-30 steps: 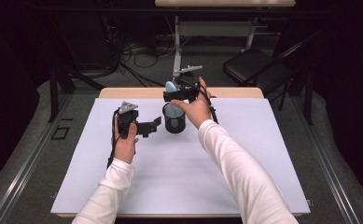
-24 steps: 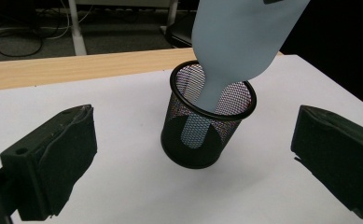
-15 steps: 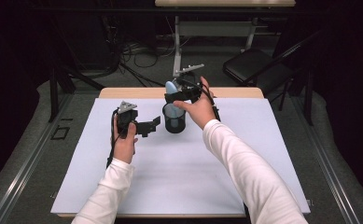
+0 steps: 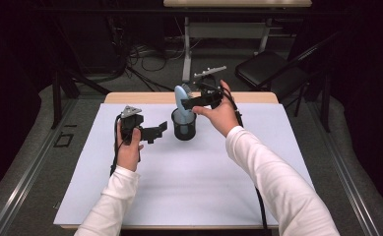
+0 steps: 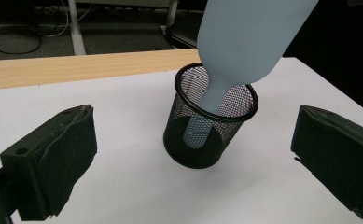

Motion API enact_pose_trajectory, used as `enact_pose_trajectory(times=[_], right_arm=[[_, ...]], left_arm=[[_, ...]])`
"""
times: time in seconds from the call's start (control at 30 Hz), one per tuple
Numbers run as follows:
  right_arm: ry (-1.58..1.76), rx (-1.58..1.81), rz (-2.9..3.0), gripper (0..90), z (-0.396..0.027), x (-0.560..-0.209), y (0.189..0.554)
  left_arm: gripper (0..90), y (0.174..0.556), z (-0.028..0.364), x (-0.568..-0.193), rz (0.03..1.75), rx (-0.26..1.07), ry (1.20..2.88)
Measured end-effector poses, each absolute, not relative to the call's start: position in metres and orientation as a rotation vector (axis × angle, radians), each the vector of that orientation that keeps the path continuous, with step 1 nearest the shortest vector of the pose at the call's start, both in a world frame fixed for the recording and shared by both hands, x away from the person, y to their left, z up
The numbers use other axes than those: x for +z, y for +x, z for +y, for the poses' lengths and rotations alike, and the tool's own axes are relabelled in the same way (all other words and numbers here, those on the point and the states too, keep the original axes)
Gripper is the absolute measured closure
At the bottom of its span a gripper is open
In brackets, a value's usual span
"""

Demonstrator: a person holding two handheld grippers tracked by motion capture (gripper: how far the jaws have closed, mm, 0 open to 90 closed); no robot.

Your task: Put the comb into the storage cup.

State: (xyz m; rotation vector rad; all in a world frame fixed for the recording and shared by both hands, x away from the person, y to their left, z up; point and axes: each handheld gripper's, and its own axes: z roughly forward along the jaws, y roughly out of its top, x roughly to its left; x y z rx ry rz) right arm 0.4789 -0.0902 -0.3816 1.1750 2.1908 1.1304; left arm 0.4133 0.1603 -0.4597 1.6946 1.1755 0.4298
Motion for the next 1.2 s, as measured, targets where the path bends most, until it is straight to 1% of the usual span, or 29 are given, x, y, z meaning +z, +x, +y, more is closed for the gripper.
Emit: enact_pose_trajectory(times=[0.87,1.2], right_arm=[[1.178,1.14,2.185,0.0,-0.112,-0.382,0.474],[1.18,1.146,2.192,0.0,-0.127,-0.385,0.463]], left_arm=[[0.5,0.416,0.172,-0.453,1.194,0.419,1.687],[0.5,0.416,0.175,-0.452,1.193,0.402,1.697]])
